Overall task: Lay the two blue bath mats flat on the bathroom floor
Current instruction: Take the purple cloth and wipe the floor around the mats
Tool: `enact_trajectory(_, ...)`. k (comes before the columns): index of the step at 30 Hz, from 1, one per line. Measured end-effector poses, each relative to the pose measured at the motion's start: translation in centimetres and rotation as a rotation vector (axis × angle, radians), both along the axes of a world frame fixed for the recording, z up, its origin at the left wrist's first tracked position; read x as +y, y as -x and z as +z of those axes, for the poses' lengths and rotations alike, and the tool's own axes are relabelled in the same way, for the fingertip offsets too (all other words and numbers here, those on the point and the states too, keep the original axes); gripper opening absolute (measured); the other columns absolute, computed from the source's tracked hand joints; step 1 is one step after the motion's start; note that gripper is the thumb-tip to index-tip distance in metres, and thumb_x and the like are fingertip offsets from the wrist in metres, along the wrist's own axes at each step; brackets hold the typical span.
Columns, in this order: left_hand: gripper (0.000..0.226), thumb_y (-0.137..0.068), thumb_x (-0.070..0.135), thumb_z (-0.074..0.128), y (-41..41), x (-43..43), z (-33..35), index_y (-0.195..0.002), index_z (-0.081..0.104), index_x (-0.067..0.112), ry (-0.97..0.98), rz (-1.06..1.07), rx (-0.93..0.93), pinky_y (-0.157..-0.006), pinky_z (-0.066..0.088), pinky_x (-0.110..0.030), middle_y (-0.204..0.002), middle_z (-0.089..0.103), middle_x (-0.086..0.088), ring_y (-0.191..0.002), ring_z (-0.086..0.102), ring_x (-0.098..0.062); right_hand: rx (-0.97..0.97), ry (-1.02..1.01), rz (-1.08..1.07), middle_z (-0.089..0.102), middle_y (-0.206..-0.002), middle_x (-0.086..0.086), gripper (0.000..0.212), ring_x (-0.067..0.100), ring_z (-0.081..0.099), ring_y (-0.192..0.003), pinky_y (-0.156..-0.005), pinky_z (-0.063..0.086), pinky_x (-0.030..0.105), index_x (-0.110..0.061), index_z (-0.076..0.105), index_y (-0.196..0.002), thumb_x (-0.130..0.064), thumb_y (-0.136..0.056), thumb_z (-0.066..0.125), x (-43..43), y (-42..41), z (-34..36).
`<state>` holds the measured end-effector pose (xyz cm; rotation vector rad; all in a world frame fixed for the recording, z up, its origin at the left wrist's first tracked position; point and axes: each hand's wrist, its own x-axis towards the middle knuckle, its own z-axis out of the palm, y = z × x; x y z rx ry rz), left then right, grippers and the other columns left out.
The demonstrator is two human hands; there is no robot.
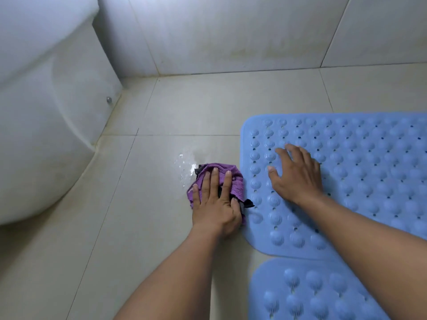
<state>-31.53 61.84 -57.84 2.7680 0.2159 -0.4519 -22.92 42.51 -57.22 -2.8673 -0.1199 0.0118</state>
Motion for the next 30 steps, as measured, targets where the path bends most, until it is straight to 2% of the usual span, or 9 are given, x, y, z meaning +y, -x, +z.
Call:
enact_trajectory(6, 0.069, -0.101, 0.039, 0.027, -7.6, 0.6, -0.1, -0.160, -0.009, 0.039, 0.001, -0.049, -0.024, -0.121, -0.021, -0.045, -0.168, -0.022, 0.007, -0.152, -0.026, -0.012, 0.054, 0.070, -0.086, 0.019, -0.166, -0.002, 0.061, 0.026, 0.008, -0.153, -0.119, 0.013, 0.054, -0.031, 0.031, -0.152, -0.056, -0.097, 0.036, -2.0, -6.0, -1.9)
enact_trajectory(9, 0.069, -0.101, 0.037, 0.028, -11.1, 0.7, 0.0, -0.160, -0.007, 0.039, -0.009, -0.070, -0.037, -0.122, -0.019, -0.045, -0.168, -0.020, 0.007, -0.152, -0.024, -0.011, -0.033, 0.065, -0.090, 0.025, -0.164, -0.001, 0.065, 0.027, 0.013, -0.153, -0.119, 0.009, 0.056, -0.029, 0.034, -0.151, -0.058, -0.094, 0.026, -1.8, -5.5, -3.2)
enact_trajectory(15, 0.072, -0.097, 0.031, 0.033, -19.0, 0.7, 0.6, -0.162, 0.001, 0.036, -0.029, -0.111, 0.011, -0.124, -0.013, -0.047, -0.170, -0.013, 0.004, -0.155, -0.017, -0.015, -0.063, 0.061, -0.102, 0.036, -0.160, 0.003, 0.066, 0.031, 0.025, -0.150, -0.118, 0.016, 0.059, -0.026, 0.046, -0.147, -0.058, -0.090, 0.033, -1.5, -5.6, -3.6)
enact_trajectory(17, 0.076, -0.093, 0.029, 0.040, -21.1, 0.3, 1.3, -0.162, 0.009, 0.033, -0.071, -0.113, -0.031, -0.125, -0.008, -0.048, -0.171, -0.003, 0.000, -0.156, -0.009, -0.018, -0.068, 0.063, -0.104, 0.037, -0.159, 0.003, 0.066, 0.031, 0.026, -0.150, -0.118, 0.017, 0.059, -0.026, 0.047, -0.146, -0.057, -0.090, 0.036, -1.5, -5.8, -3.3)
enact_trajectory(19, 0.079, -0.084, 0.027, 0.049, -21.6, -1.0, 1.7, -0.158, 0.021, 0.026, -0.150, -0.062, -0.192, -0.124, -0.001, -0.047, -0.168, 0.014, -0.005, -0.156, 0.004, -0.024, -0.067, 0.063, -0.107, 0.038, -0.159, 0.004, 0.065, 0.032, 0.027, -0.149, -0.118, 0.016, 0.059, -0.026, 0.048, -0.146, -0.057, -0.090, 0.038, -1.8, -6.4, -3.2)
enact_trajectory(21, 0.073, -0.082, 0.025, 0.053, -20.0, -3.3, 1.9, -0.152, 0.033, 0.017, -0.164, 0.063, -0.320, -0.120, 0.014, -0.046, -0.162, 0.029, -0.009, -0.149, 0.022, -0.030, -0.065, 0.059, -0.113, 0.038, -0.159, 0.004, 0.065, 0.032, 0.028, -0.149, -0.118, 0.016, 0.059, -0.025, 0.049, -0.145, -0.057, -0.089, 0.039, -2.0, -6.5, -3.1)
enact_trajectory(23, 0.064, -0.088, 0.024, 0.048, -18.2, -5.4, 1.4, -0.150, 0.036, 0.012, -0.111, 0.109, -0.282, -0.115, 0.024, -0.044, -0.160, 0.033, -0.013, -0.144, 0.031, -0.034, -0.057, 0.061, -0.119, 0.038, -0.159, 0.005, 0.065, 0.033, 0.028, -0.149, -0.119, 0.017, 0.059, -0.025, 0.050, -0.145, -0.057, -0.089, 0.038, -2.1, -6.3, -3.1)
enact_trajectory(27, 0.070, -0.090, 0.023, 0.032, -19.9, -4.7, 0.1, -0.159, 0.025, 0.013, -0.031, 0.028, -0.209, -0.125, 0.011, -0.040, -0.169, 0.014, -0.012, -0.155, 0.012, -0.028, -0.079, 0.045, -0.119, 0.040, -0.158, 0.007, 0.065, 0.033, 0.029, -0.149, -0.119, 0.017, 0.059, -0.023, 0.052, -0.144, -0.055, -0.088, 0.044, -1.8, -6.2, -3.0)
enact_trajectory(30, 0.072, -0.088, 0.010, 0.045, -23.4, -3.9, 0.4, -0.158, 0.028, 0.015, 0.049, -0.079, -0.198, -0.125, 0.009, -0.041, -0.170, 0.012, -0.006, -0.157, 0.007, -0.023, -0.095, 0.031, -0.114, 0.042, -0.157, 0.008, 0.065, 0.034, 0.031, -0.148, -0.118, 0.017, 0.060, -0.023, 0.054, -0.142, -0.054, -0.086, 0.046, -1.9, -6.7, -3.1)
